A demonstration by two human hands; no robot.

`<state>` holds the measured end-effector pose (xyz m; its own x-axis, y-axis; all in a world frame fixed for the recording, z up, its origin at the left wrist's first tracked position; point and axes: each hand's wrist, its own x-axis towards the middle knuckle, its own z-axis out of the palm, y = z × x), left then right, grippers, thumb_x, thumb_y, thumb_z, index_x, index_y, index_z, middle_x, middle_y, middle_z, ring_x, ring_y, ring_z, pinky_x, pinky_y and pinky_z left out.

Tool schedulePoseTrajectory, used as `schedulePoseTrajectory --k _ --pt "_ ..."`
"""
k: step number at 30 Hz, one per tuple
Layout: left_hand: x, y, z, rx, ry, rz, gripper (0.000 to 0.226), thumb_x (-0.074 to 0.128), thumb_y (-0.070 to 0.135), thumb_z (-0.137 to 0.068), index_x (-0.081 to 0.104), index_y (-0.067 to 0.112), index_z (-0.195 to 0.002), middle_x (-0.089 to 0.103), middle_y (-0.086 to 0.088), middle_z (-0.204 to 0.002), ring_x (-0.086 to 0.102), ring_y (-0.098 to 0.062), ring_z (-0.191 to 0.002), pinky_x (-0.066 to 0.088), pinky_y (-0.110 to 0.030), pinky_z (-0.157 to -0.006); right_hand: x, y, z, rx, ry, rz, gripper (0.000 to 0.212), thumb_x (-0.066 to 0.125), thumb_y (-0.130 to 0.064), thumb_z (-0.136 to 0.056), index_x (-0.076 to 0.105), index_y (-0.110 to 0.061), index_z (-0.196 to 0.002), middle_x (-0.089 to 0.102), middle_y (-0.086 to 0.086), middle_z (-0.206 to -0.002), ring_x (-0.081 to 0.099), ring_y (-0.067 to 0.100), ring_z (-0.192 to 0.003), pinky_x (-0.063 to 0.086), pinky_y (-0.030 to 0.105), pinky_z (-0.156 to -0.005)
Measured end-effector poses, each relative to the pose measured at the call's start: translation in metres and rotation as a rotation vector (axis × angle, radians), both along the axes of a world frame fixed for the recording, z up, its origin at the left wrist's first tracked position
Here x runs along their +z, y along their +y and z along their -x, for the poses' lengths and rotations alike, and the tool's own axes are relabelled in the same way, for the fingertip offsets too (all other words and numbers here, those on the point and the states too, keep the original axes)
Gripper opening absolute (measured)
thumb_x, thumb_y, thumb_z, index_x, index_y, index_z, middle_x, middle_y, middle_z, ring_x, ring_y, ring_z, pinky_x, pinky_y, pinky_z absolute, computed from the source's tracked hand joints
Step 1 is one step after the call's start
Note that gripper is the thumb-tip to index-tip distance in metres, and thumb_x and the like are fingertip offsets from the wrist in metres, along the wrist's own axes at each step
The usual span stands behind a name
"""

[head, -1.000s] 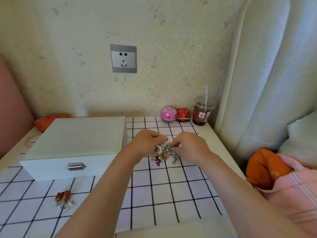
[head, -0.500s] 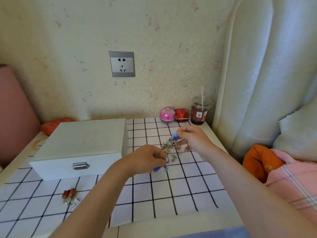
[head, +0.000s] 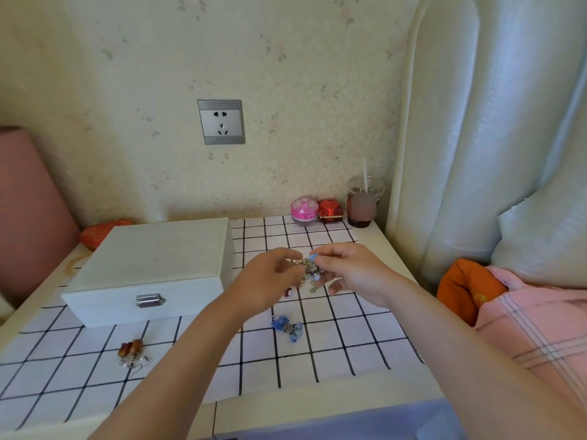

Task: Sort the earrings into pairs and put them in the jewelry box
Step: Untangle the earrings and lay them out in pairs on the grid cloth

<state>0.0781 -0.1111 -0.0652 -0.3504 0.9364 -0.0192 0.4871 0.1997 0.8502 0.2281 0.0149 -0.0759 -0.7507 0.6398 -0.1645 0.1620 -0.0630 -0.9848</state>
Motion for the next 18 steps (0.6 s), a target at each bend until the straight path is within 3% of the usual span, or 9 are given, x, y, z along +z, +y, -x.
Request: schedulePoseTrajectory --k 3,7,13,16,18 --pt "0.001 0.002 -0.005 0.004 -0.187 0.003 0.022 0.072 0.027 -0.088 0.065 0.030 -0.109 0.077 0.002 -0.087 0.072 -0.017 -0.086 0.060 -0.033 -0.080 0.002 -0.004 0.004 0.065 0.023 0.004 0.022 0.068 -0.011 -0.093 0.070 -0.002 -0.114 0.073 0.012 -0.088 0.069 0.020 -0.075 0.055 0.028 -0.060" --pt "-0.002 -0.002 0.001 0.056 -0.153 0.060 0.017 0.077 0.022 -0.084 0.072 0.021 -0.100 0.076 -0.005 -0.083 0.068 -0.011 -0.071 0.060 -0.024 -0.069 0.001 -0.007 0.008 0.072 -0.036 -0.079 0.022 0.072 -0.001 -0.088 0.071 -0.004 -0.110 0.074 0.007 -0.082 0.070 0.013 -0.071 0.056 0.027 -0.062" --pt "-0.006 -0.023 0.013 0.030 -0.150 0.186 0.012 0.063 0.021 -0.094 0.074 0.016 -0.096 0.074 -0.002 -0.086 0.066 -0.009 -0.068 0.054 -0.019 -0.061 -0.005 -0.008 0.005 0.052 -0.123 -0.228 0.021 0.072 0.005 -0.085 0.076 -0.011 -0.099 0.075 0.004 -0.082 0.068 0.013 -0.072 0.054 0.022 -0.062" --pt "-0.011 -0.036 0.015 -0.008 -0.054 0.259 0.014 0.062 0.025 -0.094 0.074 0.017 -0.093 0.072 -0.002 -0.088 0.064 -0.009 -0.070 0.053 -0.018 -0.061 -0.014 -0.012 0.009 0.062 -0.250 -0.476 0.020 0.078 -0.006 -0.083 0.077 -0.024 -0.091 0.074 -0.009 -0.080 0.066 0.000 -0.068 0.051 0.019 -0.069" --pt "-0.015 -0.044 0.019 -0.061 0.057 0.285 0.009 0.067 0.028 -0.091 0.075 0.025 -0.094 0.069 0.002 -0.088 0.061 -0.010 -0.072 0.053 -0.020 -0.064 -0.020 -0.015 0.012 0.117 -0.338 -0.648 0.019 0.078 -0.012 -0.084 0.079 -0.027 -0.096 0.072 -0.015 -0.088 0.064 -0.008 -0.075 0.047 0.011 -0.074"
